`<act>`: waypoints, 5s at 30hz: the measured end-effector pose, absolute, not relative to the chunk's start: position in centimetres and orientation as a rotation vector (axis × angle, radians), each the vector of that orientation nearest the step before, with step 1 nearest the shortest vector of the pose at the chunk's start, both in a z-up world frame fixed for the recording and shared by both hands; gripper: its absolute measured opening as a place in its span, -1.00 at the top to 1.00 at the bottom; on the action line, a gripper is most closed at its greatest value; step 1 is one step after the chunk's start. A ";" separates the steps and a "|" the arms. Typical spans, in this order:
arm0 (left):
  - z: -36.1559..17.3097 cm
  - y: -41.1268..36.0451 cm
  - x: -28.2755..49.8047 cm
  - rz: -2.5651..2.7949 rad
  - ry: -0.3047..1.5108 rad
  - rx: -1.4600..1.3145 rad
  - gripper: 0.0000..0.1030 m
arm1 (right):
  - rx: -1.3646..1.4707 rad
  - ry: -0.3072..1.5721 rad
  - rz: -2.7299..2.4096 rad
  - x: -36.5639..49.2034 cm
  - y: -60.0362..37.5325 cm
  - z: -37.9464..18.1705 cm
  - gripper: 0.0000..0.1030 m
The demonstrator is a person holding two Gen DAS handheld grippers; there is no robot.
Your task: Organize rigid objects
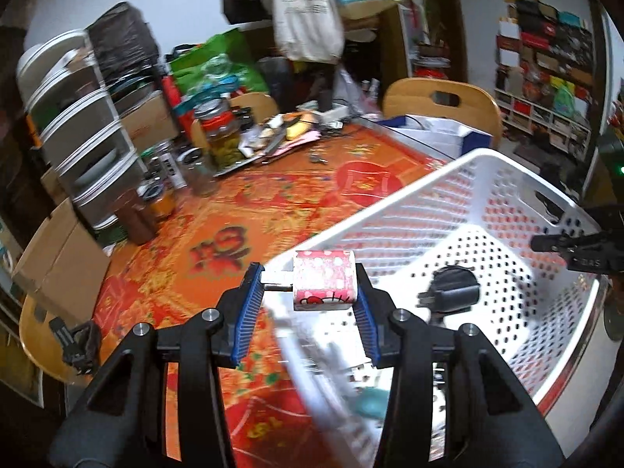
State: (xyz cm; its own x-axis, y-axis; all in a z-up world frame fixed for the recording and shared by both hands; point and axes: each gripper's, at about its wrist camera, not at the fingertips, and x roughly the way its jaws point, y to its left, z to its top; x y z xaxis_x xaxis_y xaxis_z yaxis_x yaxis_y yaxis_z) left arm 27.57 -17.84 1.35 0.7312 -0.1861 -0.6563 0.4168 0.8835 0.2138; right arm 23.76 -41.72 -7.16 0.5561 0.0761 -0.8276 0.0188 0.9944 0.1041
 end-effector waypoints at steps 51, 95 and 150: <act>4.3 -10.6 14.9 -0.324 0.572 0.080 -1.00 | 0.162 0.496 -0.066 7.0 -33.7 1.0 -1.00; 4.8 -11.3 3.4 -0.293 0.596 0.091 -1.00 | 0.115 0.576 0.015 -2.1 -27.7 2.7 -1.00; 4.3 -11.6 3.5 -0.291 0.605 0.096 -1.00 | 0.102 0.575 0.026 -2.4 -27.7 2.7 -1.00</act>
